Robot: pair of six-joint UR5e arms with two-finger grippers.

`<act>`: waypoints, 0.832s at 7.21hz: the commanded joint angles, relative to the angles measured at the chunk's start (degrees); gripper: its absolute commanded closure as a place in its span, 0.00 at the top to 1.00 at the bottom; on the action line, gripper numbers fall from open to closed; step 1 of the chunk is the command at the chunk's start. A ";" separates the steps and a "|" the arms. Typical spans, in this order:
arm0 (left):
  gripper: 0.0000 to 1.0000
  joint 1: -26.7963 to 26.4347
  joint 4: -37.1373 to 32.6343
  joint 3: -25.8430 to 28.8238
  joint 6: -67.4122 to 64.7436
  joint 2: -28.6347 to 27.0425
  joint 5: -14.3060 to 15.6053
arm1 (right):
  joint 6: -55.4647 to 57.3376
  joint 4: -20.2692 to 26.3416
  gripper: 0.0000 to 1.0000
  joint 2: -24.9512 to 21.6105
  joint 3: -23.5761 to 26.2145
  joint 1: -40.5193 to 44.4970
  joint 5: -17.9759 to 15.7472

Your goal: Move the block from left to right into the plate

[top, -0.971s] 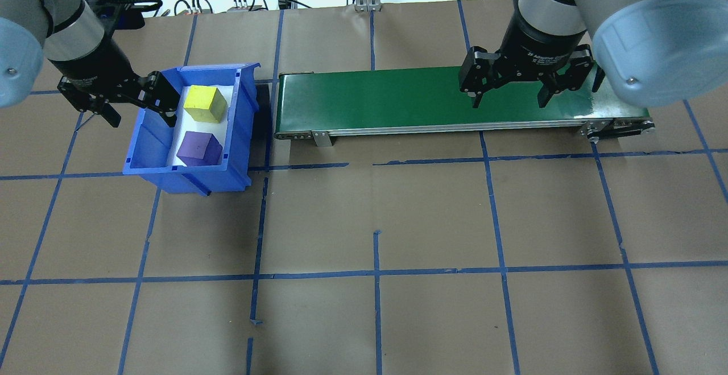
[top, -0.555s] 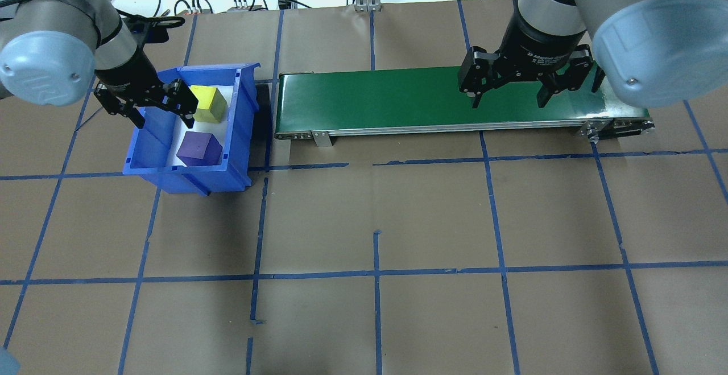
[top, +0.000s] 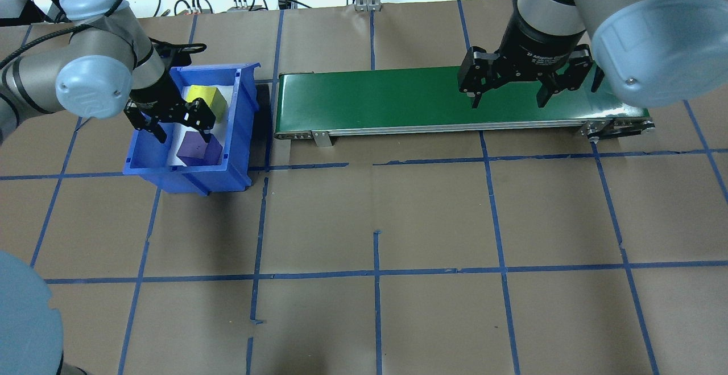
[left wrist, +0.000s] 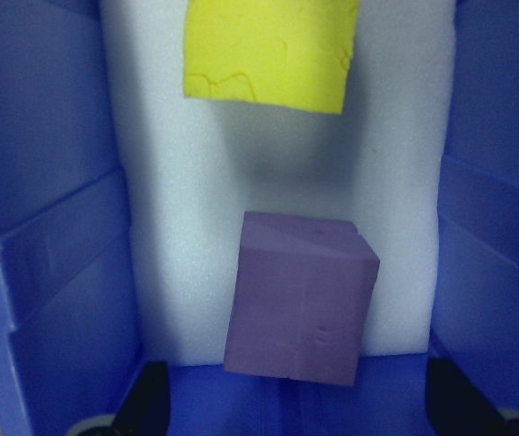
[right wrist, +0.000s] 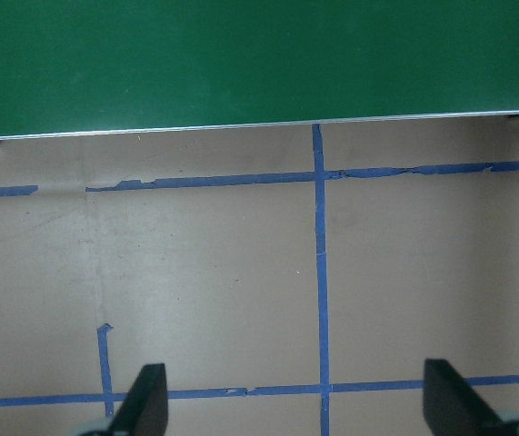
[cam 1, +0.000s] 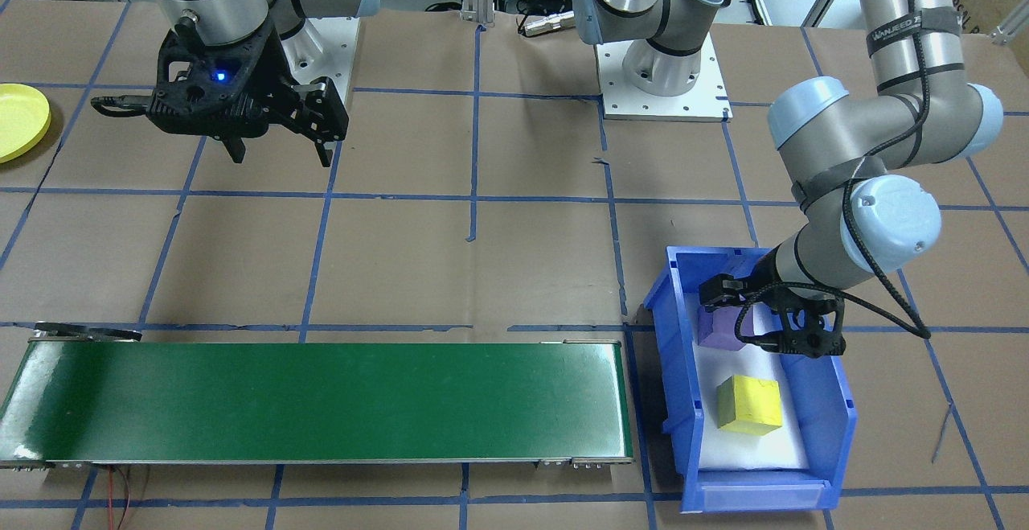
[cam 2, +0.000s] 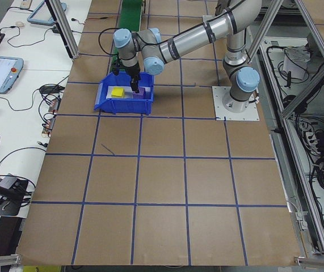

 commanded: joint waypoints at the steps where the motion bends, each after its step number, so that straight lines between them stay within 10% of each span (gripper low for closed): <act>1: 1.00 -0.01 6.36 -5.99 0.54 -0.86 0.02 | 0.00 0.04 1.00 0.00 0.00 0.00 0.10; 3: 0.98 -0.01 9.91 -6.63 2.39 -2.62 0.11 | 0.00 0.04 1.00 0.00 0.00 0.00 -0.16; 4: 0.51 0.08 10.26 -6.54 2.39 -2.80 0.11 | 0.00 0.04 1.00 0.00 0.00 0.00 -0.16; 6: 0.28 -1.05 10.53 -3.93 1.69 1.21 0.63 | 0.00 0.04 1.00 0.00 0.00 0.00 -0.08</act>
